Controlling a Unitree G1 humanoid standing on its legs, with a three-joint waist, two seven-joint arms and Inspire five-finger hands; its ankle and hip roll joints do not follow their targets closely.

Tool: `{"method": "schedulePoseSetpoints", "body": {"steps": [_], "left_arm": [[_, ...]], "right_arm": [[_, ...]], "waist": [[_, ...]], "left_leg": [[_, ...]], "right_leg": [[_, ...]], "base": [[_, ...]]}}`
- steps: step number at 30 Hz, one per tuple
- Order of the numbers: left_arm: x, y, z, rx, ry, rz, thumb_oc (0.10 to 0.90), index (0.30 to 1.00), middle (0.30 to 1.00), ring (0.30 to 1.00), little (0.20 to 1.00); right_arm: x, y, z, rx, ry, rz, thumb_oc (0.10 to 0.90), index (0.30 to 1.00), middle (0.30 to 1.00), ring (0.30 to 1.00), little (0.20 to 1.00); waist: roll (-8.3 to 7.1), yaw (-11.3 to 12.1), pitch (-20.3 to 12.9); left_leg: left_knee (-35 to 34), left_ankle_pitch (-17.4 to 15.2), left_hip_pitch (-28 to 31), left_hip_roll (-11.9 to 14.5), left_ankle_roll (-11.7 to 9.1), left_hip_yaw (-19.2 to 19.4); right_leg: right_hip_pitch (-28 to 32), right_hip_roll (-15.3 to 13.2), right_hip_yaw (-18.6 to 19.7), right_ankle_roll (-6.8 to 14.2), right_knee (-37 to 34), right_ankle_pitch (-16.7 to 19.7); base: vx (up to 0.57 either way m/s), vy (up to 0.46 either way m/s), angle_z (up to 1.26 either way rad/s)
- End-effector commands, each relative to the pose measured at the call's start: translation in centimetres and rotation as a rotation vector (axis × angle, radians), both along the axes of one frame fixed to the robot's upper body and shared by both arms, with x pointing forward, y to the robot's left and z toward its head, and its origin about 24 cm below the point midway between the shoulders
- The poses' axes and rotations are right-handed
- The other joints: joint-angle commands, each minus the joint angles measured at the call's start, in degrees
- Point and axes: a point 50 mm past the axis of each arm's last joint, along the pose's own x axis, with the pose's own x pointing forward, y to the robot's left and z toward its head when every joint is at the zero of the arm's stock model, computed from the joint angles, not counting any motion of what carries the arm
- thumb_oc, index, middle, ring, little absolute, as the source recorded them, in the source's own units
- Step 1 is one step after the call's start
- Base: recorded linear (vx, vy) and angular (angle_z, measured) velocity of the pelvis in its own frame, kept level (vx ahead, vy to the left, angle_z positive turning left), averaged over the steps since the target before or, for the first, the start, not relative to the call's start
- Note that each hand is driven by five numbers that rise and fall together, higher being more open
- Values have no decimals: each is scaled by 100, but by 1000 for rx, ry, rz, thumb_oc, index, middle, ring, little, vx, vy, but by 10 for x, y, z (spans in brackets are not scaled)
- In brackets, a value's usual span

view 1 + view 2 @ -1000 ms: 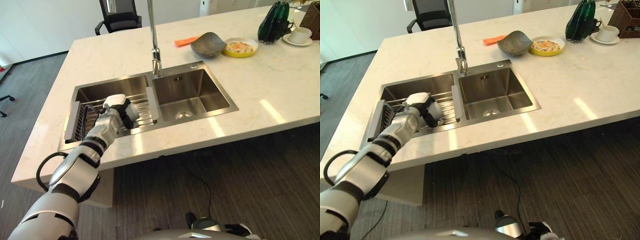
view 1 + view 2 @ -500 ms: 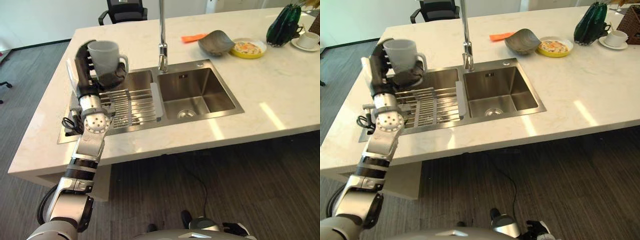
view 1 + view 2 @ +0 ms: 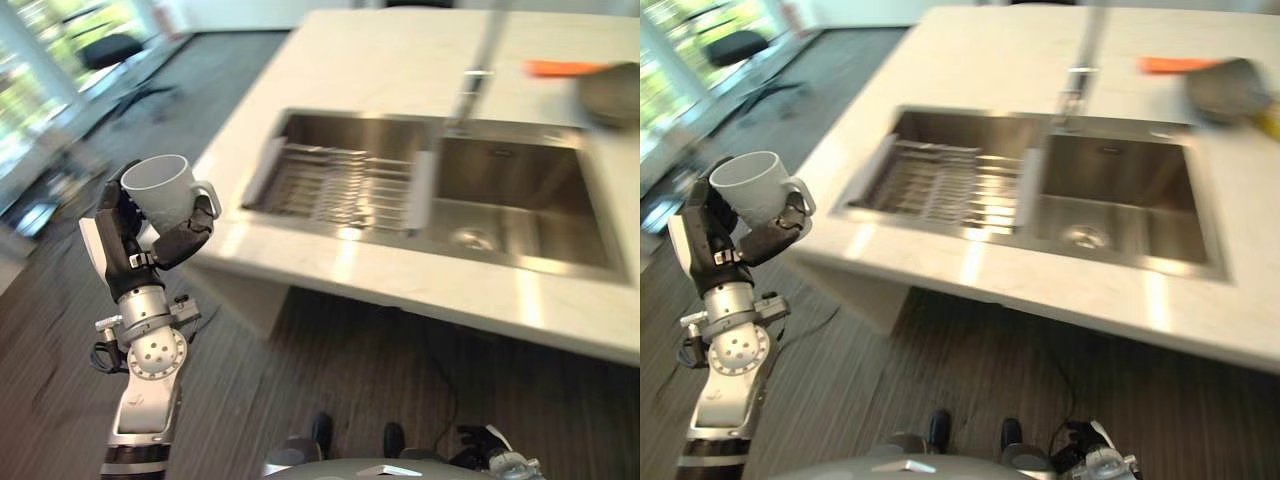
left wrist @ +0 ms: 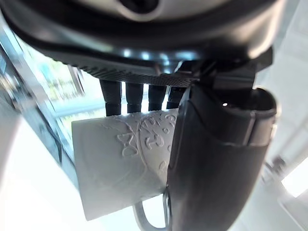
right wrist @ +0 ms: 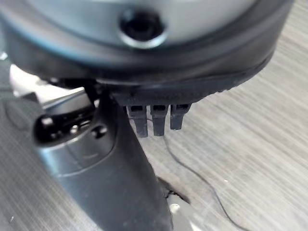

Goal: Place the dishes in the dishwasher.

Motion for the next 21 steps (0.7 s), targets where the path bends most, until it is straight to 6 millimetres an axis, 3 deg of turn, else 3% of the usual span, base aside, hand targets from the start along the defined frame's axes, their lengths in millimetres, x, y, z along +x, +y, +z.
{"method": "schedulePoseSetpoints", "body": {"steps": [1, 3, 4, 5, 6, 7, 8, 10, 13, 14, 16, 19, 20, 21], "left_arm": [[-2, 10, 86, 166, -435, 80, 400, 300, 300, 300, 300], [-1, 9, 87, 169, -441, 85, 400, 300, 300, 300, 300], [-2, 9, 89, 197, -446, 106, 400, 300, 300, 300, 300], [-2, 8, 89, 197, -446, 106, 400, 300, 300, 300, 300], [-1, 6, 91, 220, -447, 107, 400, 300, 300, 300, 300], [-1, 6, 91, 220, -446, 107, 400, 300, 300, 300, 300], [0, 1, 97, 262, -465, 100, 400, 300, 300, 300, 300], [3, -1, 101, 304, -465, 93, 400, 300, 300, 300, 300], [3, -1, 96, 305, -438, 80, 400, 300, 300, 300, 300], [3, 3, 89, 281, -408, 95, 400, 300, 300, 300, 300], [3, 6, 85, 288, -377, 122, 400, 300, 300, 300, 300], [9, -1, 85, 295, -355, 106, 400, 300, 300, 300, 300], [14, -9, 89, 303, -368, 66, 400, 300, 300, 300, 300], [15, -10, 89, 304, -368, 65, 400, 300, 300, 300, 300]], "right_arm": [[43, 23, 8, 49, -149, 18, 800, 900, 900, 900, 900], [37, 22, 5, 36, -132, 28, 800, 900, 900, 900, 900], [27, 15, 4, 11, -110, 29, 800, 900, 900, 900, 900], [27, 15, 4, 10, -111, 29, 800, 900, 900, 900, 900], [12, 7, 1, -8, -82, -16, 800, 900, 900, 900, 900], [11, 7, 1, -8, -81, -17, 800, 900, 900, 900, 900], [0, 0, -1, -12, -63, -105, 800, 900, 900, 900, 900], [-9, -4, -3, -7, -48, -177, 800, 900, 900, 900, 900], [-16, 5, -7, 13, -21, -179, 800, 900, 900, 900, 900], [-3, 16, -6, 41, -63, -168, 800, 900, 900, 900, 900], [5, 26, -6, 75, -95, -177, 800, 900, 900, 900, 900], [-4, 40, -12, 101, -71, -213, 800, 900, 900, 900, 900], [-6, 40, -12, 105, -81, -227, 800, 900, 900, 900, 900], [-6, 41, -12, 106, -81, -228, 800, 900, 900, 900, 900]], "waist": [[-275, 81, -143], [-281, 123, -128], [-324, 98, -143], [-312, 89, -144], [-367, -154, -209], [-361, -150, -209], [-374, -421, -329], [-339, -564, -446], [-319, -540, -580], [-351, -393, -624], [-402, -360, -631], [-553, -254, -620], [-648, -370, -546], [-663, -368, -546]], "left_leg": [[-60, -425, -182, 216, -69, 602], [-92, -360, -303, 319, -92, 701], [-3, -396, -247, 680, -145, 1147], [10, -373, -273, 682, -137, 1134], [185, -440, -51, 1261, -186, 2384], [188, -449, -44, 1269, -194, 2386], [162, -492, 331, 1684, -358, 3481], [120, -494, 596, 1792, -387, 4213], [-148, -496, 693, 1628, -340, 4053], [-218, -596, 682, 1537, -248, 3920], [-229, -715, 676, 1422, -130, 3841], [-273, -1071, 679, 977, 267, 3569], [-287, -1252, 730, 727, 449, 3360], [-287, -1257, 727, 704, 462, 3359]], "right_leg": [[169, -511, -455, 459, 15, -683], [169, -551, -644, 462, 15, -687], [167, -641, -1018, 470, 15, -718], [154, -637, -1034, 472, 15, -686], [166, -733, -1643, 497, 15, -670], [174, -725, -1644, 497, 15, -676], [212, -827, -2050, 546, 32, -714], [292, -951, -2541, 544, 66, -590], [542, -1022, -2796, 613, 74, -501], [690, -1109, -2904, 629, 98, -379], [797, -1228, -3024, 721, 111, -274], [868, -1769, -3088, 877, 954, -38], [670, -2096, -2803, 1045, 1645, 125], [655, -2129, -2797, 1059, 1679, 115]], "base": [[-100, -100, 185], [-114, -62, 141], [-106, 7, 152], [-212, 32, 193], [-141, 37, 187], [-157, 107, 211], [-69, 130, 199], [-62, 133, 235], [154, 192, 141], [115, 267, 117], [126, 288, 67], [208, 361, 55], [193, 284, 62], [262, 301, 84]]}}
